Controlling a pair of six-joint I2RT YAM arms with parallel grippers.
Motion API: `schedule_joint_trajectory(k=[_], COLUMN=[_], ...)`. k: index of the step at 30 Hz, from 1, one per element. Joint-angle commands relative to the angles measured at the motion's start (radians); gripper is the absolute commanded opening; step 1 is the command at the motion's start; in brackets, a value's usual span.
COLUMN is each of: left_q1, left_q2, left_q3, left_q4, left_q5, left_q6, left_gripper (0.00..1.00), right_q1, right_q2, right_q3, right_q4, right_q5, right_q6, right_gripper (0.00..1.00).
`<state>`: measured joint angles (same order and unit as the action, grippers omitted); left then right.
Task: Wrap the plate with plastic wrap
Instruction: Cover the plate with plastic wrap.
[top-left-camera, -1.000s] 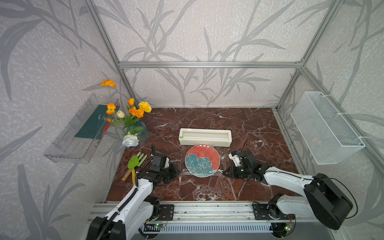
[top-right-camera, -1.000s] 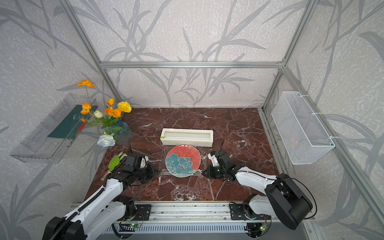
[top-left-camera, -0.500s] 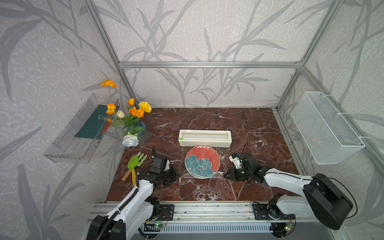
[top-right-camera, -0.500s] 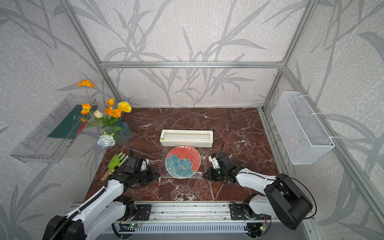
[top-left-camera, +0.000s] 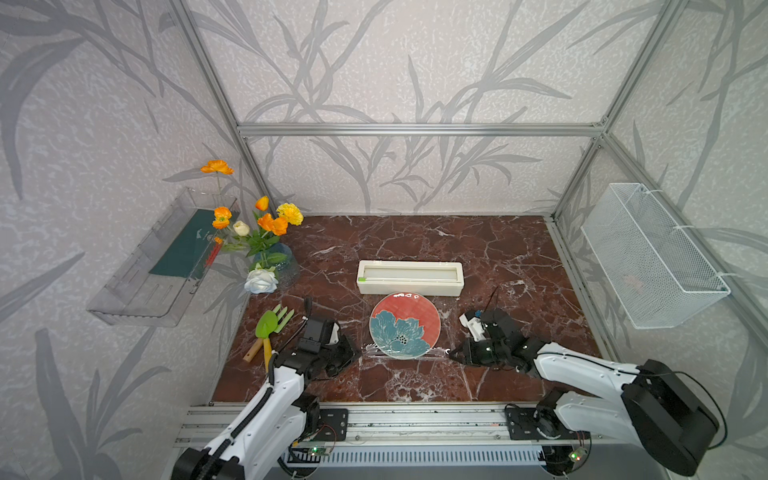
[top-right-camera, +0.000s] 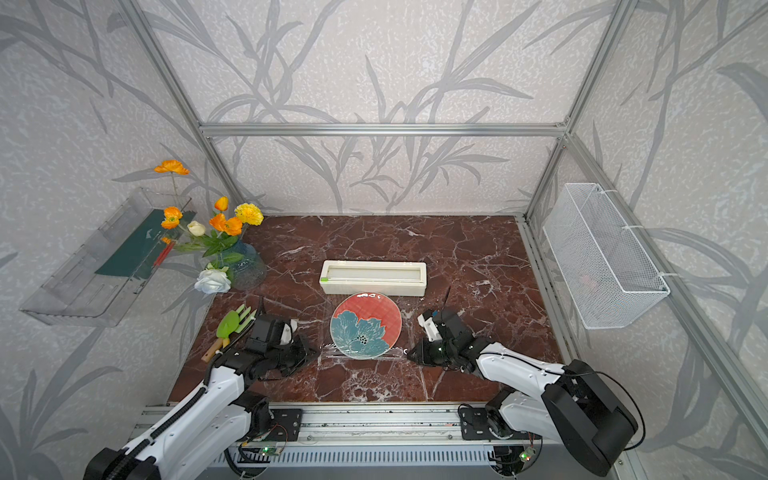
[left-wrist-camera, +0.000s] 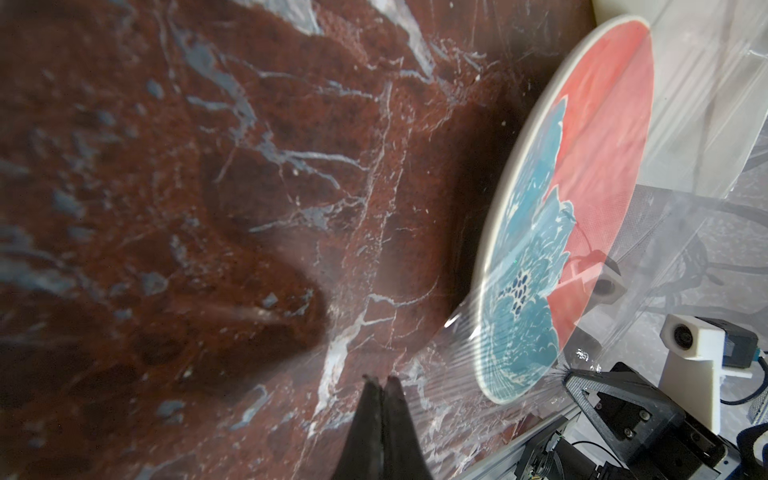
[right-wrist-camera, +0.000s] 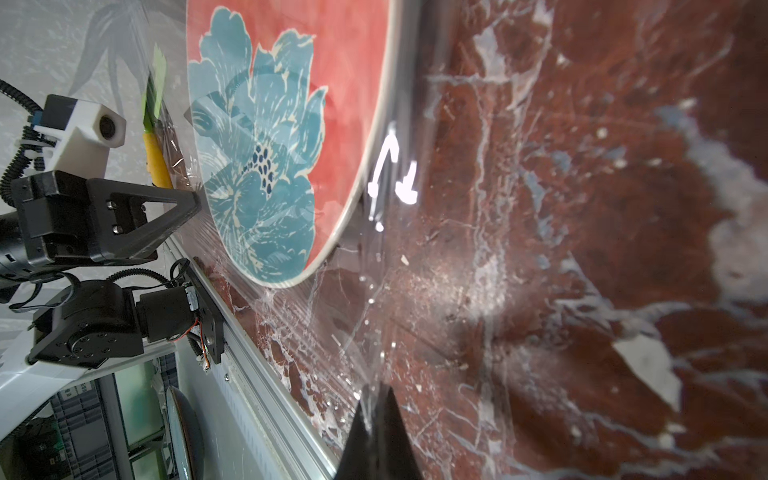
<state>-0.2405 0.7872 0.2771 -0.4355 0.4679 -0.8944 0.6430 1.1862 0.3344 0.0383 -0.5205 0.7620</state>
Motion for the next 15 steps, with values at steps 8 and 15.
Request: schedule_joint_trajectory(k=[8,15], left_q1=[-0.004,-0.005], left_q2=[-0.005,0.116], left_q3=[-0.056,-0.050], left_q4=[-0.082,-0.023], left_q5=[-0.091,-0.112], left_q6=[-0.018,0.010], left_gripper=[0.00,0.00], right_q1=[0.013,0.012], right_q2=[0.064,0.115], right_q3=[-0.044,-0.026], right_q4=[-0.037,-0.031], right_q5=[0.033,0.071], right_q6=[0.000,-0.015], right_gripper=[0.00,0.00])
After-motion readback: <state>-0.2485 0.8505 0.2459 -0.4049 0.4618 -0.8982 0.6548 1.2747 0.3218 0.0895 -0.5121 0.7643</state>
